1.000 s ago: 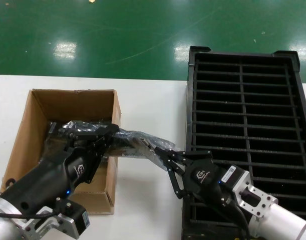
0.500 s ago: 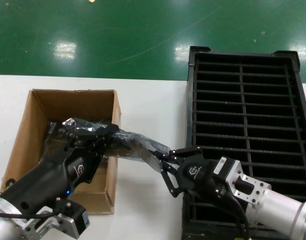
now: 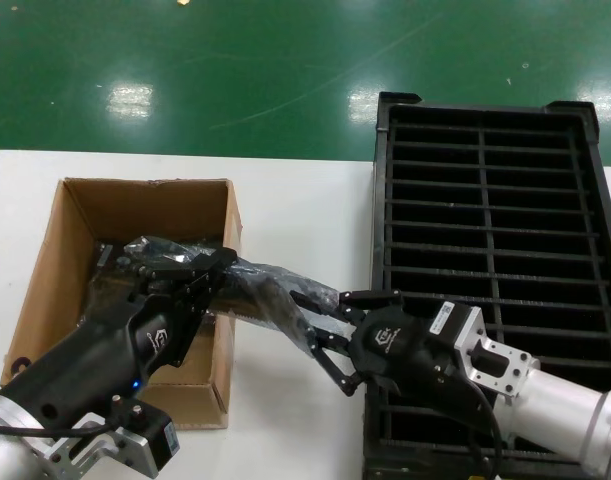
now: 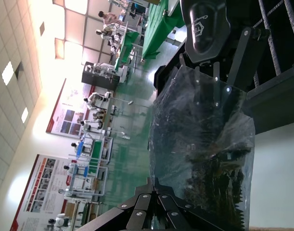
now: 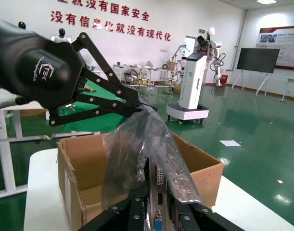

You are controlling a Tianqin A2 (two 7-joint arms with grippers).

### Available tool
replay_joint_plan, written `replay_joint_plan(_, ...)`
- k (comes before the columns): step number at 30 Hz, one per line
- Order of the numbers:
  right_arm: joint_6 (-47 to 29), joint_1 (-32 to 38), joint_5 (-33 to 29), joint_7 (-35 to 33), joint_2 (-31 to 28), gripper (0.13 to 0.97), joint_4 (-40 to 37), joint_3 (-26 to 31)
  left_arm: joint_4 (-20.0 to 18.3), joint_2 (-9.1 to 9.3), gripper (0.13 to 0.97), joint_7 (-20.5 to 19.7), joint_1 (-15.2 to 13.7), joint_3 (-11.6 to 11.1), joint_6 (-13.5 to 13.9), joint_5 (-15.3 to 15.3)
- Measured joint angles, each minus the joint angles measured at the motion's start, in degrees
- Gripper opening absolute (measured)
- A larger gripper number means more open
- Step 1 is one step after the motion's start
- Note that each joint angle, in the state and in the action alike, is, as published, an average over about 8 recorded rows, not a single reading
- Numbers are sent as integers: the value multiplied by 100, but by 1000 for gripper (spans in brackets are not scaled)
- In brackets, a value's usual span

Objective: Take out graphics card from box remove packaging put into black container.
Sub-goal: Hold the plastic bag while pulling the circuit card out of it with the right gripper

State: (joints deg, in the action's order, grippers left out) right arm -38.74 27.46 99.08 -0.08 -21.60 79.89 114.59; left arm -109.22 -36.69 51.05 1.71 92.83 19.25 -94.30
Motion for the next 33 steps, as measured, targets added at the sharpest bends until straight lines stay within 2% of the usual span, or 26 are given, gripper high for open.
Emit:
replay_joint_plan(8, -111, 78, 58, 215, 44, 288, -85, 45, 0, 0, 140, 0, 0, 0, 0, 0)
replay_joint_plan(12, -135, 124, 66, 334, 101, 288, -152, 81, 0, 0, 140, 0, 0, 0, 0, 0)
replay_joint_plan(20, -24, 258, 86, 636, 291, 363, -330, 86, 0, 0, 140, 0, 0, 0, 0, 0)
replay_joint_plan(33, 0, 301, 171, 789, 345, 260, -396, 11, 0, 0, 140, 0, 0, 0, 0, 0)
